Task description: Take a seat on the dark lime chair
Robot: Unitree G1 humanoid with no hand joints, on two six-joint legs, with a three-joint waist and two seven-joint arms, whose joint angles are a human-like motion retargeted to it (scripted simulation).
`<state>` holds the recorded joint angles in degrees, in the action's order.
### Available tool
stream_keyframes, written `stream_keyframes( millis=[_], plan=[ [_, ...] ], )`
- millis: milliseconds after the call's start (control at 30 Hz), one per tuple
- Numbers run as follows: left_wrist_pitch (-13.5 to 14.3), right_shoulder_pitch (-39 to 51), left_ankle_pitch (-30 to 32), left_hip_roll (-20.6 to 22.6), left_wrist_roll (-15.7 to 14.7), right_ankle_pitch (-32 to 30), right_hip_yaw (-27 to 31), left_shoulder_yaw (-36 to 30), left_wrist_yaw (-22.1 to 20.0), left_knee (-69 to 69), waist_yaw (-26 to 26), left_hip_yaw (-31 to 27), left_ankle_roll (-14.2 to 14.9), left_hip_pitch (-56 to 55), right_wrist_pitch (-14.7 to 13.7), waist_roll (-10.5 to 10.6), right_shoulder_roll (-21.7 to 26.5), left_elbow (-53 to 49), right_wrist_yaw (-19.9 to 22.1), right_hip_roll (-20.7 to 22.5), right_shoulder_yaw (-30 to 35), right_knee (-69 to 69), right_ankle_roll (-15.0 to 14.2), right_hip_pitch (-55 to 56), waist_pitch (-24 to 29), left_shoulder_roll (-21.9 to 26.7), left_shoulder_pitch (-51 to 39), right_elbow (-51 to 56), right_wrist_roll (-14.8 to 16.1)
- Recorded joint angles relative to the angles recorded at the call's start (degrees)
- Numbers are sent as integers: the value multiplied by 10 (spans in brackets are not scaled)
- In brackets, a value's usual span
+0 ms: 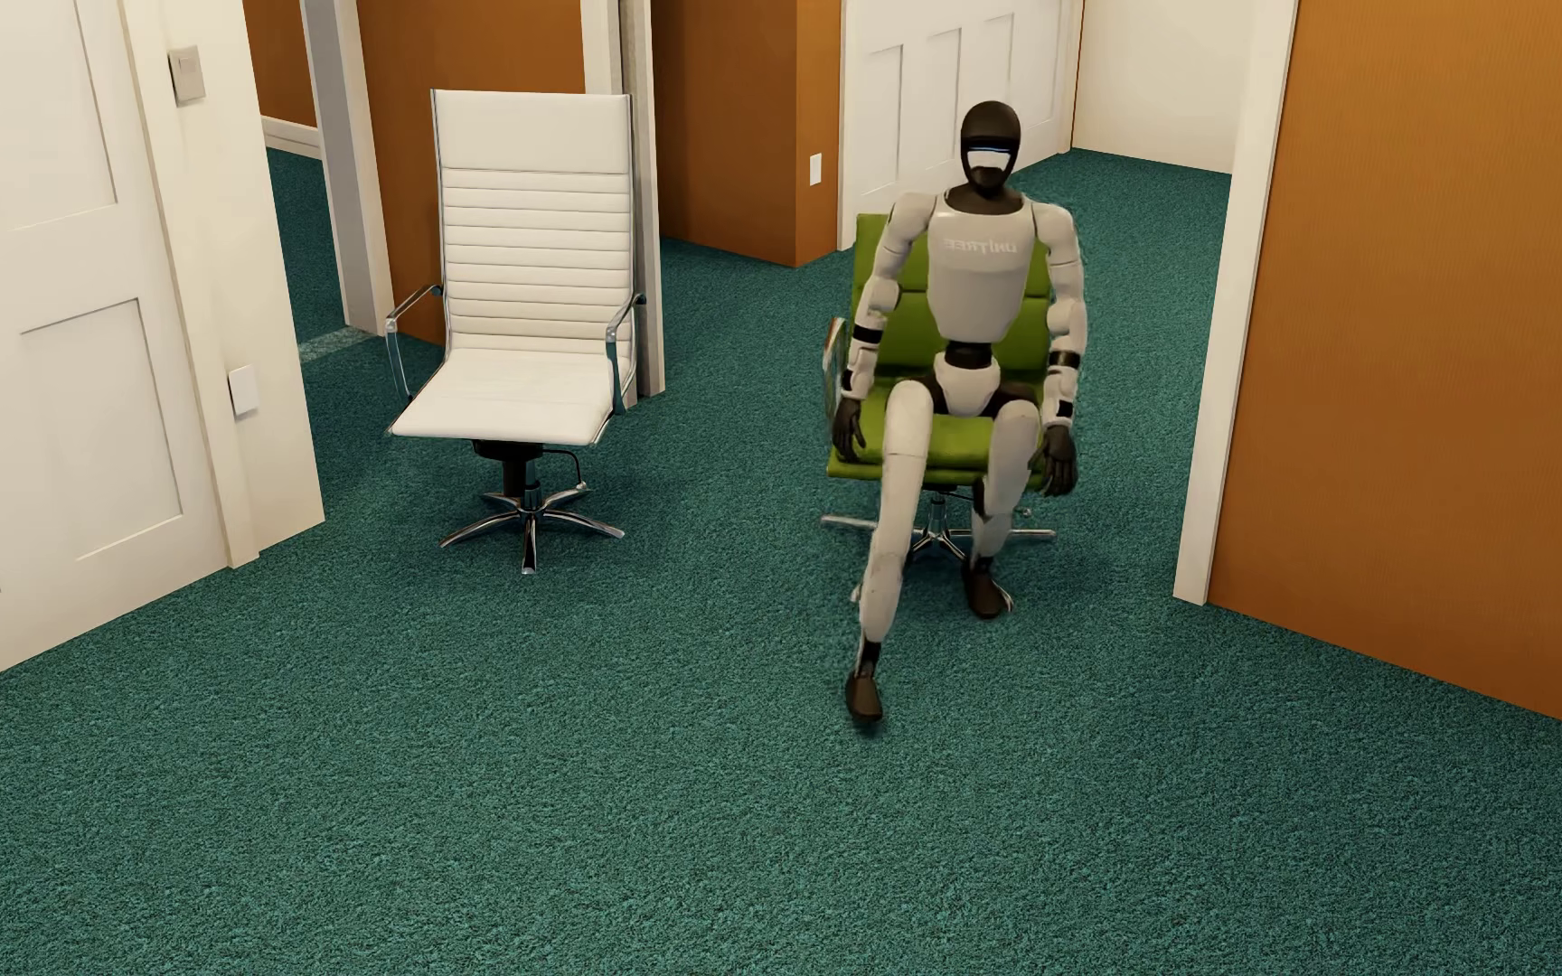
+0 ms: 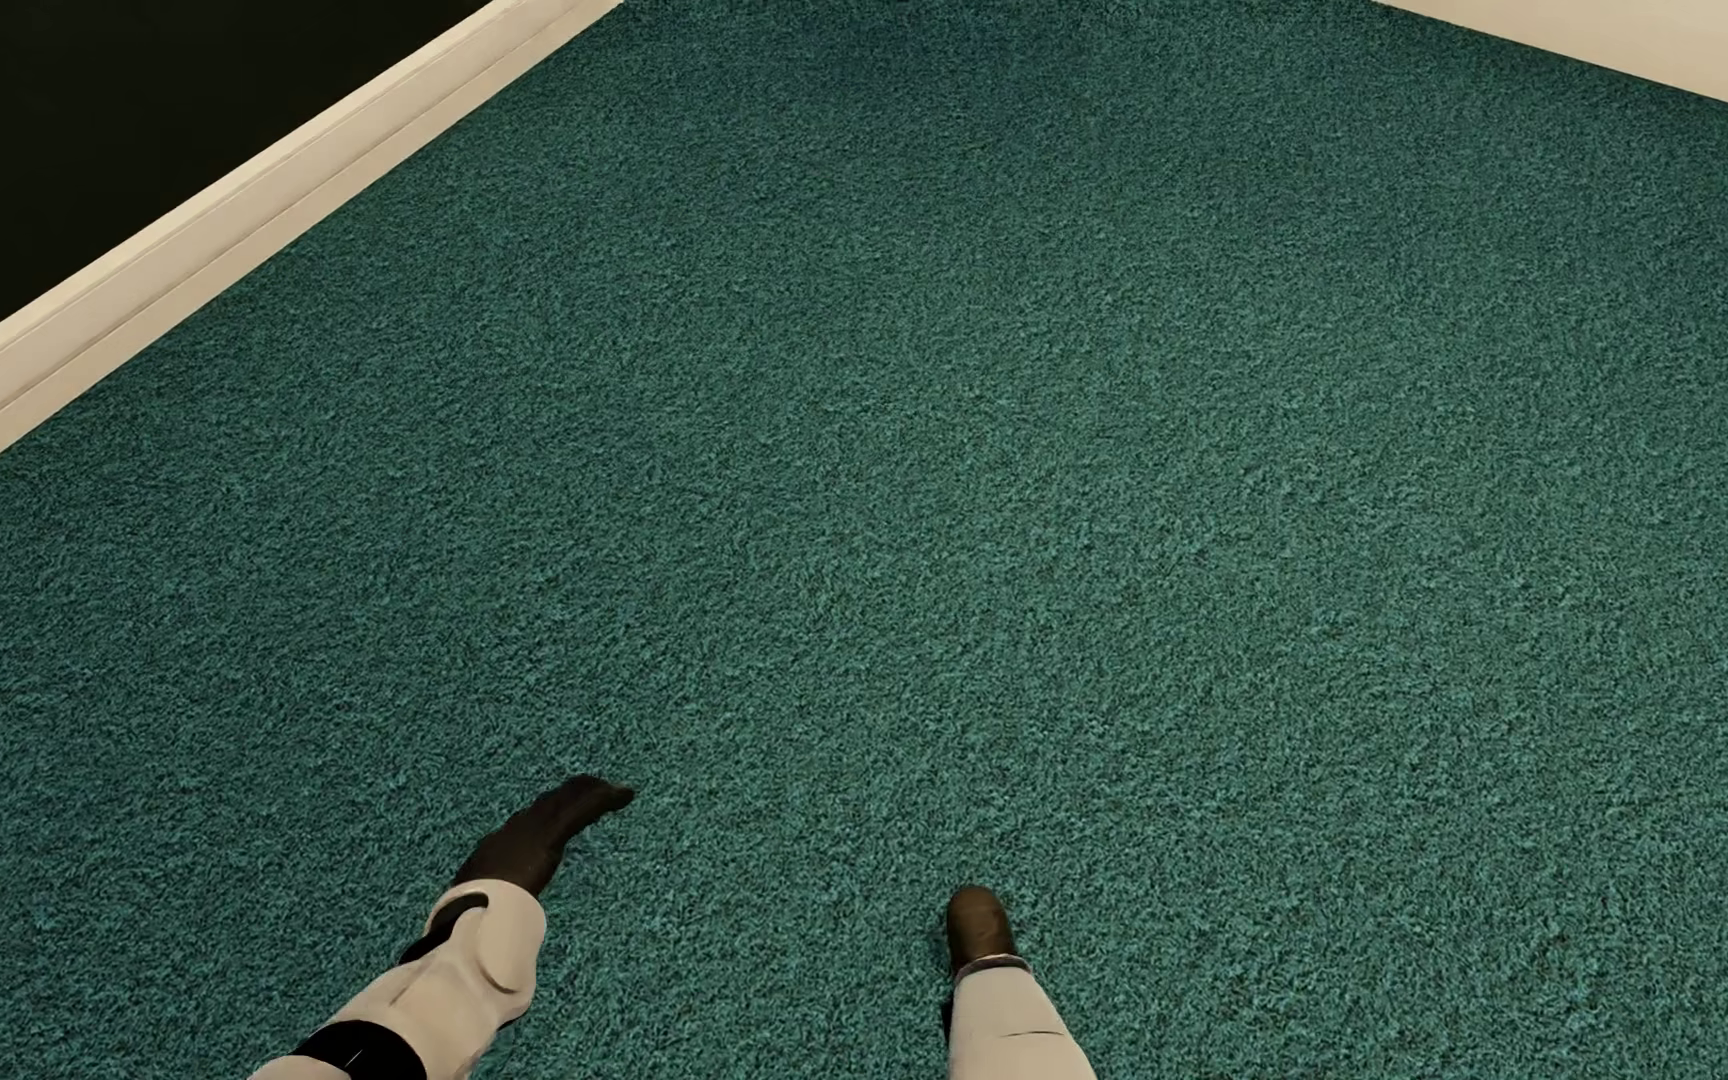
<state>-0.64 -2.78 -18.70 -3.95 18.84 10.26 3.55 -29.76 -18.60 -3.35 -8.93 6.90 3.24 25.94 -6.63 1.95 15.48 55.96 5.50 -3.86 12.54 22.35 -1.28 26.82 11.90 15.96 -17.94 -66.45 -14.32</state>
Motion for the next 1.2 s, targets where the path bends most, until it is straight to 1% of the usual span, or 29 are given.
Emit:
stream_keyframes(
  millis=[67, 100, 167, 200, 233, 267, 300, 367, 433, 467, 500, 533, 567, 600, 633, 667, 700, 733, 767, 800, 833, 867, 933, 1000, 1033, 1067, 1133, 1167, 1200],
  plan=[
    [-5, -26, 22, -15, -4, -13, -7, -11, -19, -9, -9, 10, 35, 33, 8, -1, -8, -10, 12, -2, -10, -12, -3, -12, -12, -4, -8, 0, 0],
    [-10, -34, 35, -22, -5, -26, -9, -9, -21, -49, -8, 8, 35, 31, 6, 3, -7, -6, 11, 2, -18, 21, -2, -14, -15, -6, -5, -4, -4],
    [-16, -37, 82, -43, -19, -9, 3, 19, -24, -225, 1, -18, 68, -14, 2, 19, 5, 1, 2, 22, 11, 57, -10, -45, -16, -7, 36, -9, -1],
    [-8, -29, 153, -51, -29, 3, 3, 24, -12, -338, 13, -40, 95, -49, -8, 18, 8, 12, -3, 45, 10, 41, 29, -97, -8, -2, 61, -13, 0],
    [-6, -14, 265, -51, -35, 20, -3, 34, 0, -455, 28, -46, 110, -116, -12, 20, 21, 25, -6, 56, 7, 29, 66, -136, -5, 0, 79, -8, 2],
    [-15, 1, 238, -43, -39, 31, 1, 46, 17, -546, 45, -49, 104, -161, -5, 16, 35, 41, -23, 56, 9, 2, 74, -188, 3, -3, 103, -3, 1],
    [-23, 17, 169, -42, -42, 52, -18, 55, 12, -633, 57, -55, 77, -219, -5, 9, 47, 62, -23, 54, 20, -15, 85, -239, 13, -4, 129, 3, -5],
    [-34, 57, 95, -22, -58, 90, -36, 96, 17, -690, 87, -73, 86, -332, 12, -10, 71, 115, -27, 43, 62, -64, 82, -337, 18, -11, 171, 1, -2],
    [-31, 95, 83, -9, -62, 119, -50, 122, 11, -602, 115, -99, 108, -424, 9, -20, 86, 134, -8, 31, 95, -115, 68, -429, 18, -10, 223, 12, 18],
    [-46, 116, 83, -7, -57, 131, -60, 150, 51, -507, 126, -109, 108, -457, 2, -19, 99, 124, -30, 33, 94, -149, 64, -474, 21, -11, 234, 28, 15],
    [-20, 128, 114, -1, -66, 136, -68, 153, 20, -364, 132, -112, 102, -460, -2, -21, 103, 124, -15, 28, 103, -183, 49, -522, 13, -9, 264, 35, 17],
    [-23, 143, 136, 8, -66, 152, -77, 175, 40, -193, 134, -99, 79, -447, -9, -27, 102, 127, -14, 20, 110, -185, 32, -546, 7, -6, 275, 46, 18],
    [-22, 148, 171, 4, -69, 177, -92, 188, 28, -57, 136, -82, 61, -439, -15, -25, 105, 130, -11, 16, 114, -165, 20, -558, -7, -6, 291, 55, 8],
    [-16, 145, 197, -5, -86, 190, -99, 193, 23, 24, 135, -73, 73, -431, -16, -29, 101, 126, -12, 12, 122, -156, 4, -577, -21, 0, 313, 70, 11],
    [-13, 138, 178, -9, -76, 193, -99, 210, 20, -21, 141, -84, 83, -438, -27, -31, 101, 127, -21, 4, 114, -129, -9, -595, -22, 0, 321, 78, 1],
    [-18, 131, 224, 4, -83, 189, -97, 194, 34, -74, 148, -92, 87, -446, -16, -34, 105, 134, -26, -4, 106, -91, -18, -607, -21, 6, 322, 80, -14],
    [-31, 89, 258, 17, -79, 173, -91, 196, 22, -136, 148, -88, 92, -446, -10, -43, 91, 147, -10, -29, 85, -27, -36, -614, -32, 5, 329, 89, 9],
    [-37, 66, 244, 36, -72, 111, -75, 169, 33, -174, 147, -126, 69, -430, -1, -40, 90, 169, -26, -36, 78, 77, -58, -588, -34, -2, 315, 71, -8],
    [-39, 40, 222, 45, -56, 10, -56, 168, 18, -173, 138, -121, 29, -384, 4, -35, 85, 173, -11, -52, 78, 218, -79, -527, -28, -14, 295, 61, -7],
    [-52, 21, 217, 44, -31, -111, -55, 179, 19, -165, 123, -85, 17, -341, 24, -33, 82, 170, -11, -55, 81, 353, -76, -441, -26, -12, 276, 59, -18],
    [-33, 16, 177, 45, -26, -48, -50, 171, 9, -151, 103, -80, -10, -301, 28, -38, 73, 144, -18, -57, 81, 473, -54, -359, -18, -9, 255, 50, -38],
    [-31, 7, 155, 38, -21, 10, -37, 142, 9, -146, 81, -75, 7, -268, 28, -24, 71, 130, -23, -51, 78, 541, -53, -287, -11, -7, 224, 50, -50],
    [-33, -19, 113, 27, -18, 50, -18, 89, 21, -97, 46, -63, -12, -174, 31, -8, 57, 98, -36, -49, 54, 561, -81, -160, 0, -1, 157, 48, -70],
    [-7, -37, 92, 16, -3, 66, 2, 60, 23, -46, 20, -34, 6, -87, 17, -8, 33, 53, -43, -50, 34, 433, -103, -63, 4, 20, 87, 41, -67],
    [-3, -48, 75, 14, 0, 46, 4, 46, 24, -34, 14, -27, 10, -51, 14, -7, 26, 34, -47, -52, 23, 302, -95, -45, -1, 25, 56, 38, -69],
    [5, -60, 57, -3, -5, 18, -6, 26, 13, -34, 9, -33, 35, -18, 5, -9, 12, 24, -50, -42, 15, 144, -76, -51, -6, 27, 33, 28, -63],
    [0, -72, 51, 8, -3, 0, -47, 11, -7, -8, 10, -11, 49, 55, 10, -19, 4, -1, -21, -18, 1, -119, 19, -90, -11, 26, -5, 19, -60],
    [-4, -86, 80, -4, -23, 10, -26, -16, -10, -30, 6, -22, 35, 49, 15, -20, 1, -11, -12, -21, 1, -108, 20, -81, -32, 26, -4, 17, -30],
    [-10, -78, 65, -15, -15, -45, -19, -5, -19, -116, 5, -28, 38, 40, 15, -5, 9, -3, -13, -5, -1, -73, 14, -83, -32, 10, -7, 3, -38]
  ],
)
